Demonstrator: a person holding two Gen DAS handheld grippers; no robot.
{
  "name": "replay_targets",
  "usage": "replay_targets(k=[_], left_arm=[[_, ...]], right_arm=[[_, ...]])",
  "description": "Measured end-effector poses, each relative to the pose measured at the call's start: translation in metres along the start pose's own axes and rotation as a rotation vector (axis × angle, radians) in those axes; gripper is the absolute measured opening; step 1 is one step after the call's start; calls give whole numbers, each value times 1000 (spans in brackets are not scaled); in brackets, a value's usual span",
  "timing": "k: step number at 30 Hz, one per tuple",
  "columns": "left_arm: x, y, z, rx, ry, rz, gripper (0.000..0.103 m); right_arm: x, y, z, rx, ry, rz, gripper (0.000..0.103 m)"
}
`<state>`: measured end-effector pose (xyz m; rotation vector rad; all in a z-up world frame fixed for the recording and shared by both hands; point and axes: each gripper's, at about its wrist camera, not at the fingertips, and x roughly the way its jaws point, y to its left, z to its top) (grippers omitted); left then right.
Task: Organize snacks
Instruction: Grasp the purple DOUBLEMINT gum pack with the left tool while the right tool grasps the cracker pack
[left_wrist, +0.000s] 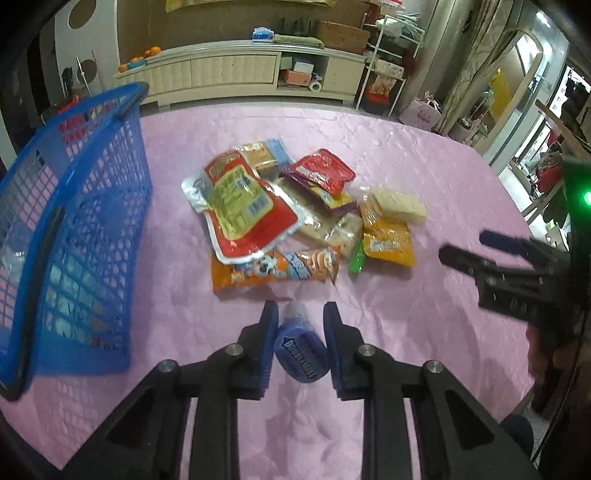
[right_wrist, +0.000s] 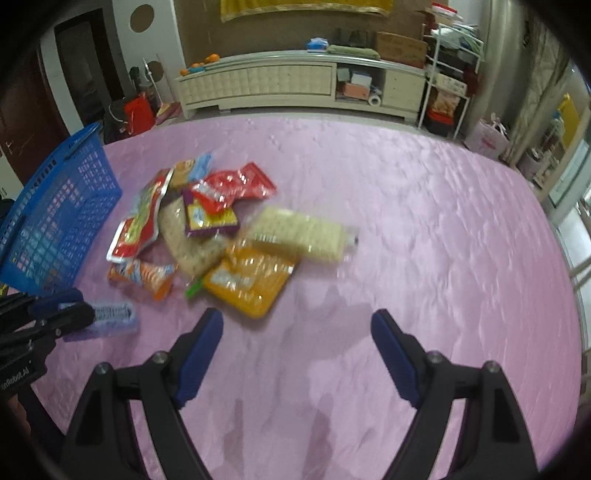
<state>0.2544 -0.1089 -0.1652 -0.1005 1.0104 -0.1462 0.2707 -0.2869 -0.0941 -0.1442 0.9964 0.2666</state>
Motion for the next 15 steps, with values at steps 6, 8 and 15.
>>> replay_targets(k=[6,8,15], left_arm=[[2,-8,4,28,-3,9,22],[2,-9,4,17,-5,21,22],[3,-22,3,25,-6,91,22]], right_arm=[[31,-1,33,-183,11,45,85],[38,0,42,-254,-5,15,86],[66,4,56,-416,23,80,94]])
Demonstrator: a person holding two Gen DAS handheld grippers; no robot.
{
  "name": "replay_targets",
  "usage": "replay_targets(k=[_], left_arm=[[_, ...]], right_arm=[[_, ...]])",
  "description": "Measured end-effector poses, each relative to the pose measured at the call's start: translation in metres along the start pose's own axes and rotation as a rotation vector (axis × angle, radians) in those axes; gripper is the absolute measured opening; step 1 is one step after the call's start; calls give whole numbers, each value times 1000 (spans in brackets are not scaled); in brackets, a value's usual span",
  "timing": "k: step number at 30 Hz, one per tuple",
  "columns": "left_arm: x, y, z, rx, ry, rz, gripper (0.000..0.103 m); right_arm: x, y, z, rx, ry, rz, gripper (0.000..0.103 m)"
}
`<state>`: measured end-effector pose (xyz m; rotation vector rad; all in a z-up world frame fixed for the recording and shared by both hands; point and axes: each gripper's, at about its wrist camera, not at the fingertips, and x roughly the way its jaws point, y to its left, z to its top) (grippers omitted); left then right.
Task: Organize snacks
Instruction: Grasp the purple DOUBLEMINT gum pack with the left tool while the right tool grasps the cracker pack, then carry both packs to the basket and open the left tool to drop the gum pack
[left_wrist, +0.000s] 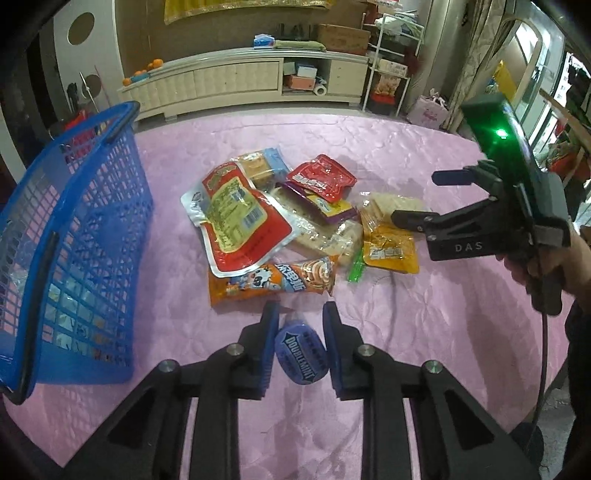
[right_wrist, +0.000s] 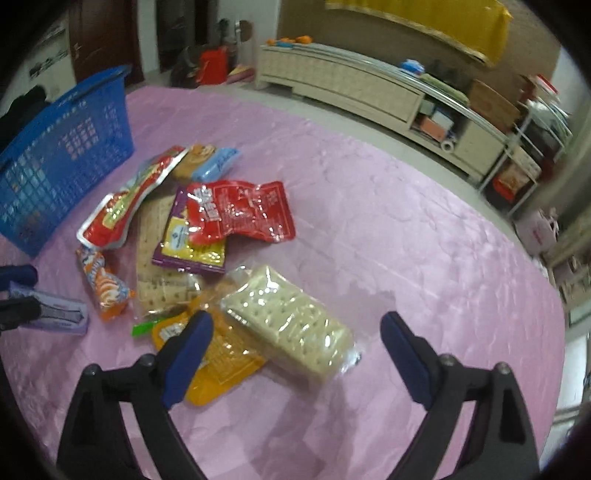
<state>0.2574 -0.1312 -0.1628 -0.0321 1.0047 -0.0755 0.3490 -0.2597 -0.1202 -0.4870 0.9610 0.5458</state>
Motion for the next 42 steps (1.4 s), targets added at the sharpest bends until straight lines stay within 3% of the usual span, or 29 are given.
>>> replay_targets(k=[4,7,9,11,15,20,26,31,42], left_arm=[[22,3,-12,-42,92,-3,21],[25,6,-17,-64,78,-31,19],[24,6,-19,-55,74,-35,19],[23,6,-20,-49,69,-41,19],[21,11,-27,-45,68,-59,19],[16,14,-30,-61,42,-110,19],[-7,18,-32,-55,-18,-139,19],[-42,20,-32,-49,-66,-142,19],[-147,48,-37,-27,-228,-145,19]], right_arm=[[22,-7,5,-38,58,40,94],[32,-15,6,-12,96,127,93],[32,-15,5,-3,99,157,76],[25,-8,3,-28,85,126,67],[8,13,-11,-49,38,58,60],[-23,45,-36,14,-17,17,58],[-69,80,-55,134,-87,61,58],[-100,102,-57,188,-120,21,58],[-182,138,-26,216,-222,-6,58]])
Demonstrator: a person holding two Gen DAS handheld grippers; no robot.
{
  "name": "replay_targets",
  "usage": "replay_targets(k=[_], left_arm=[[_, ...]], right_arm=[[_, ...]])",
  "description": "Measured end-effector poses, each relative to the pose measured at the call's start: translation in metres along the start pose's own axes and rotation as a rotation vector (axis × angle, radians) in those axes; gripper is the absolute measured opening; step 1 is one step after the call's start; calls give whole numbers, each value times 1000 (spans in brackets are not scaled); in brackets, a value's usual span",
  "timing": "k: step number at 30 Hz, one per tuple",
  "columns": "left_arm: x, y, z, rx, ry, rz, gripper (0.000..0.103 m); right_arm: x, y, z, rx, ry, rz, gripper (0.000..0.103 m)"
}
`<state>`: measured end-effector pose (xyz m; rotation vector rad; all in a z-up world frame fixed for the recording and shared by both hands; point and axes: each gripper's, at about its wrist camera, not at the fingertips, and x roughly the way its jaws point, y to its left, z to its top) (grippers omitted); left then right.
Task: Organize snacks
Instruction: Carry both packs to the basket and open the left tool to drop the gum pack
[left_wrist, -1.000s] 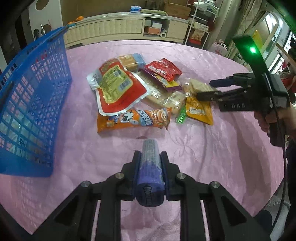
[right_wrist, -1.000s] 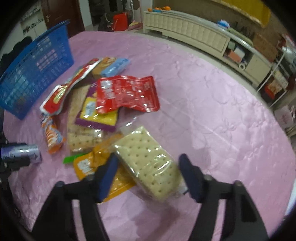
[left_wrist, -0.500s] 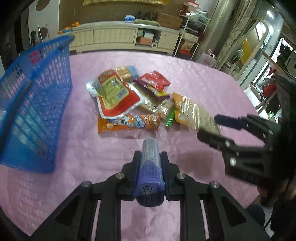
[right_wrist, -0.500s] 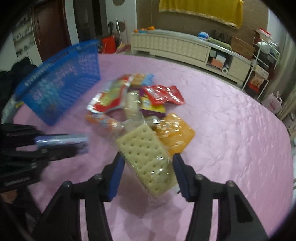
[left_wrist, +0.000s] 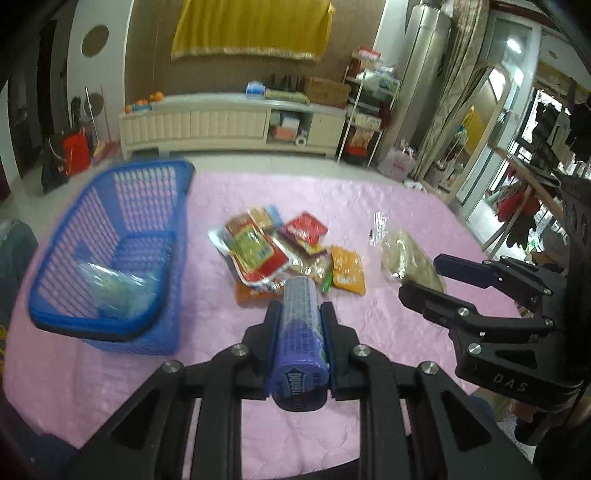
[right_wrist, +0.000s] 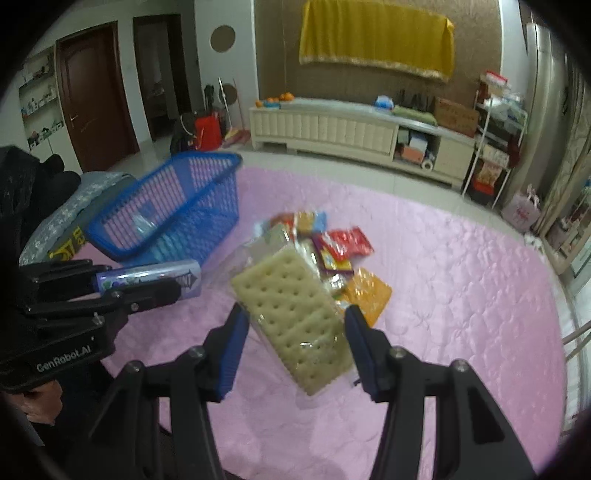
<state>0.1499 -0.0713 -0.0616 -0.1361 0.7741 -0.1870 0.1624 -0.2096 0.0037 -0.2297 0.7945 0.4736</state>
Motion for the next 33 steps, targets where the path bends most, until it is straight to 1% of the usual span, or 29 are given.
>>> replay_targets(k=[1,5,10,14,16,19,25,28,29,33], left_arm=[[-5,2,2,0,-10,1,19],[-45,14,11,3,-73,-2,19],[-80,36,20,14,-135,25,19],[-97,59,28,10,-161,57,19],[-102,70,32,8,-166,73,19],[-102,86,37,1,-166,89,19],[-97,117,52,-35,-153,103,19],[-89,129,60,-39,-142,121,19],[-89,132,61,-40,-139,122,19],[-66,148,71,-45,-109,123,19]], right_arm=[[-8,7,5,-2,-11,-13,58],[-28,32,19,-11,-48,-37,58],[-41,61,39,-25,-84,-32,58],[-44,88,57,-61,-115,-5,58],[-42,101,64,-92,-125,-8,58],[-35,111,75,-94,-124,32,58],[-15,125,98,-94,-117,69,58],[-6,135,106,-104,-120,69,58],[-1,138,109,-108,-115,70,58],[24,145,119,-121,-80,68,58]])
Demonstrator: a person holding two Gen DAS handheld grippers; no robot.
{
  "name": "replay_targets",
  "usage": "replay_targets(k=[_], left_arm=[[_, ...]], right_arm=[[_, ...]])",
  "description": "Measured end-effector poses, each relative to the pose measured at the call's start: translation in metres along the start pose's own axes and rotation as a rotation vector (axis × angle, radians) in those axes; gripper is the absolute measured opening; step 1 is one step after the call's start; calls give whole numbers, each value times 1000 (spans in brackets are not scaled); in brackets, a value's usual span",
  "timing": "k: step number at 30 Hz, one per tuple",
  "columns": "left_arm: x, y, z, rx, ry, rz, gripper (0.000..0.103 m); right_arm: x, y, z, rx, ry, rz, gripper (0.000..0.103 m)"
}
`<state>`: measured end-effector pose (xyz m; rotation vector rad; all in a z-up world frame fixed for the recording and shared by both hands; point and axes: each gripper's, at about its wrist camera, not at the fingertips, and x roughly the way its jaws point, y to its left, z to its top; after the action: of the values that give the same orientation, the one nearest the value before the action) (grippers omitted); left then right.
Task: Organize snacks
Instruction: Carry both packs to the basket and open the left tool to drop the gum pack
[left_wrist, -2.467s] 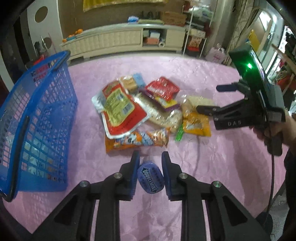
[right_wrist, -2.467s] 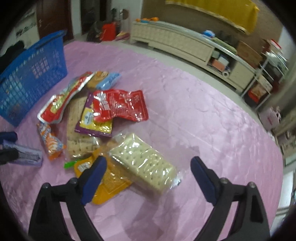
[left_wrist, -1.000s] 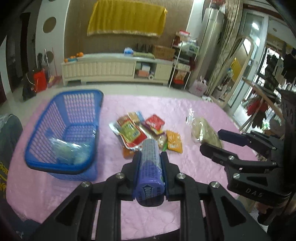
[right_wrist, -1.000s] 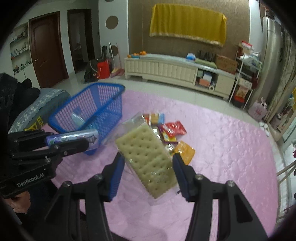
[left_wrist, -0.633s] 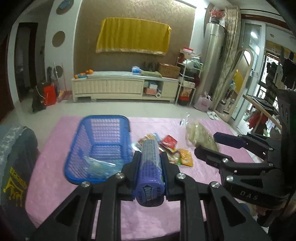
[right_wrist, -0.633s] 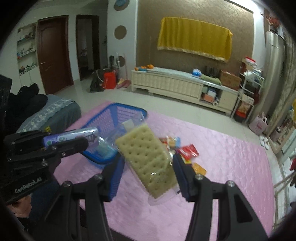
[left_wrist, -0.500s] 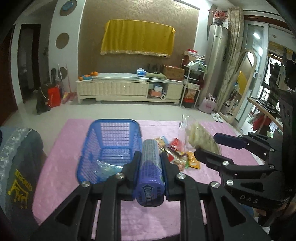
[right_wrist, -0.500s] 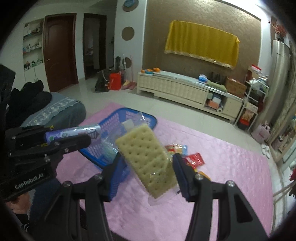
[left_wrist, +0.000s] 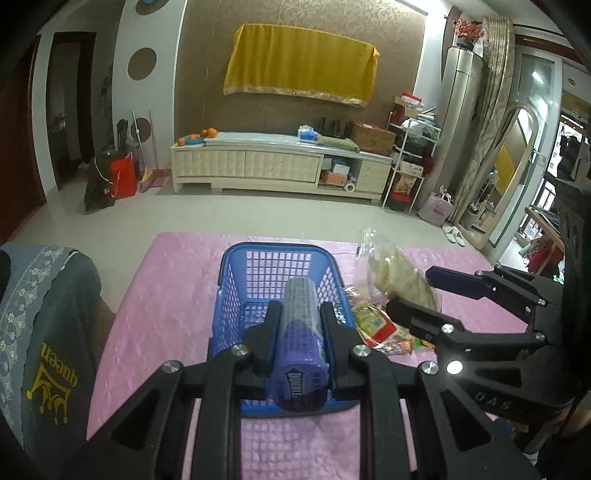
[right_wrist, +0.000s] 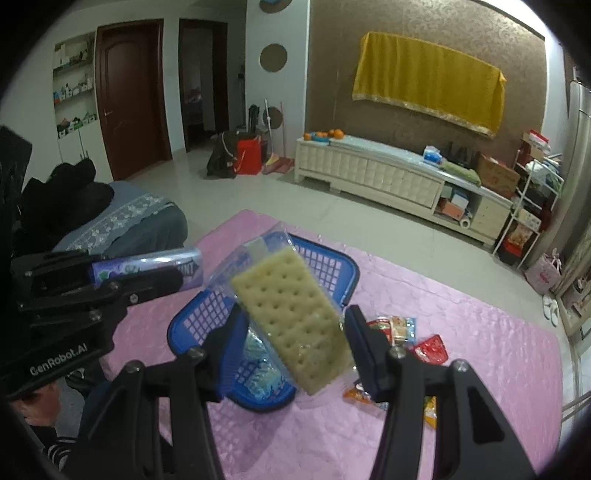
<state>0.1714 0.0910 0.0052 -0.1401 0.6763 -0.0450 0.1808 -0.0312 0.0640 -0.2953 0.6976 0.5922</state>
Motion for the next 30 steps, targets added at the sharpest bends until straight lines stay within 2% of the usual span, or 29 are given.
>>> replay_targets(k=[2,4,9,14,24,28,30], left_arm=[[12,10,3,-13,23,-15,19],[34,21,5,-58,72,-61,19],[70,32,4,-86,125,-59,19],[98,40,5,-82,185,-61,19],[127,29,5,-68,252,-69,19],[132,23,5,-3,273,-30,19],[136,21,4,-4,282,-26,19]], right_arm=[[17,-1,4,0,19,-4,58],[31,-2,7,-1,36,-9,58],[68,-7,13,15,106,-12,58],[101,-13,5,34,178,-5,58],[108,-25,-2,45,178,-24,58],[109,-31,-5,47,184,-24,58],[110,-34,-7,50,185,-25,58]])
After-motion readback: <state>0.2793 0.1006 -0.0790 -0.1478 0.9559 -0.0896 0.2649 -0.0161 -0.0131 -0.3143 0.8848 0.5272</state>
